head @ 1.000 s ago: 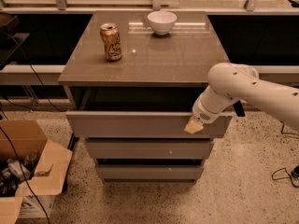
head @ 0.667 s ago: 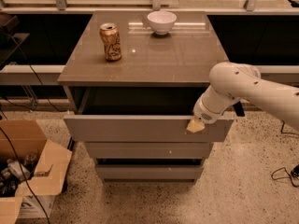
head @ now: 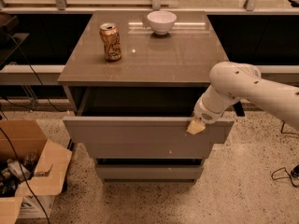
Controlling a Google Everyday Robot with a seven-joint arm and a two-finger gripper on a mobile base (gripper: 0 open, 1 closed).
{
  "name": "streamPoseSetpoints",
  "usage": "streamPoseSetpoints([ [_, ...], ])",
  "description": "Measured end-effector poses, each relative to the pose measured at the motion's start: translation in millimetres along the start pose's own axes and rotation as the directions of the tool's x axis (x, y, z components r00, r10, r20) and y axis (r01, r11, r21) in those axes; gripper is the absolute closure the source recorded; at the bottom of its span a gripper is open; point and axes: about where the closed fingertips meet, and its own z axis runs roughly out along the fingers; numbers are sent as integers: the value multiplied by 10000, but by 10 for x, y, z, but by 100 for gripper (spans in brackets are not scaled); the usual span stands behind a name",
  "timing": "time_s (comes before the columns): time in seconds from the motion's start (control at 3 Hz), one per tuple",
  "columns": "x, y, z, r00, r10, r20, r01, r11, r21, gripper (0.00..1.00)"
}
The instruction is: Open top drawer
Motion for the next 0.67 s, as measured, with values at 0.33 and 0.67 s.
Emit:
streamPoseSetpoints([
  [0.33, 31, 16, 30, 9999, -13, -103, 11, 9998, -200, 37],
  [0.67, 28, 16, 22, 9999, -13, -104, 11, 9998, -201, 14],
])
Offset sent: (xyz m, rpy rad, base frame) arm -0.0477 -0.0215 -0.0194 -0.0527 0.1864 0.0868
